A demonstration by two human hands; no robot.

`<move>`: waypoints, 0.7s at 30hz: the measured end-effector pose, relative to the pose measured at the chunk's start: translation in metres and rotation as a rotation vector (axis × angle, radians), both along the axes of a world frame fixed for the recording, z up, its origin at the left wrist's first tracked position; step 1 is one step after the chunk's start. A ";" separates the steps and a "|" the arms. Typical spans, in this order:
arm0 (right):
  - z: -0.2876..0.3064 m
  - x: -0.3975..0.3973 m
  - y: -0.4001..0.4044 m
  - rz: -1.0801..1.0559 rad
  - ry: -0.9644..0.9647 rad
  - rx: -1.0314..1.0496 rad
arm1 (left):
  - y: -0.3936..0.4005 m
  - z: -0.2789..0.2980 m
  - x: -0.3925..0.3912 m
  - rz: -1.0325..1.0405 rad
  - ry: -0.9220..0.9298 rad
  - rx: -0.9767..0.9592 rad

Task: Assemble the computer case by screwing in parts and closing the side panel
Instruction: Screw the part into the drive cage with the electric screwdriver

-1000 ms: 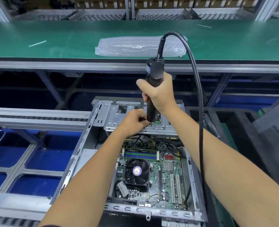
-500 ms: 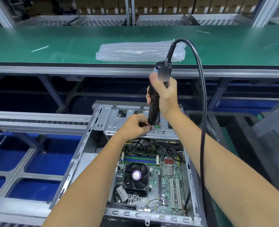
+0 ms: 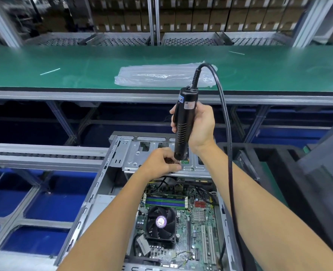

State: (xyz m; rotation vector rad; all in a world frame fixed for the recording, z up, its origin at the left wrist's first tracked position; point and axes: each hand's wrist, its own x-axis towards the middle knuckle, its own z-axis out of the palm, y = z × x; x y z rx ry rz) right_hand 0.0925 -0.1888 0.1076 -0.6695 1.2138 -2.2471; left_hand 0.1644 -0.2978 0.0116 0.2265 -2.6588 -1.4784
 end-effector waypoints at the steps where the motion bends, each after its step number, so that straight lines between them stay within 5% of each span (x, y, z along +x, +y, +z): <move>1: 0.000 0.000 0.000 -0.004 -0.007 0.004 | 0.000 0.000 0.000 -0.003 -0.001 0.003; 21: -0.006 -0.004 0.001 0.003 0.011 -0.030 | -0.001 -0.003 -0.001 0.022 -0.014 0.010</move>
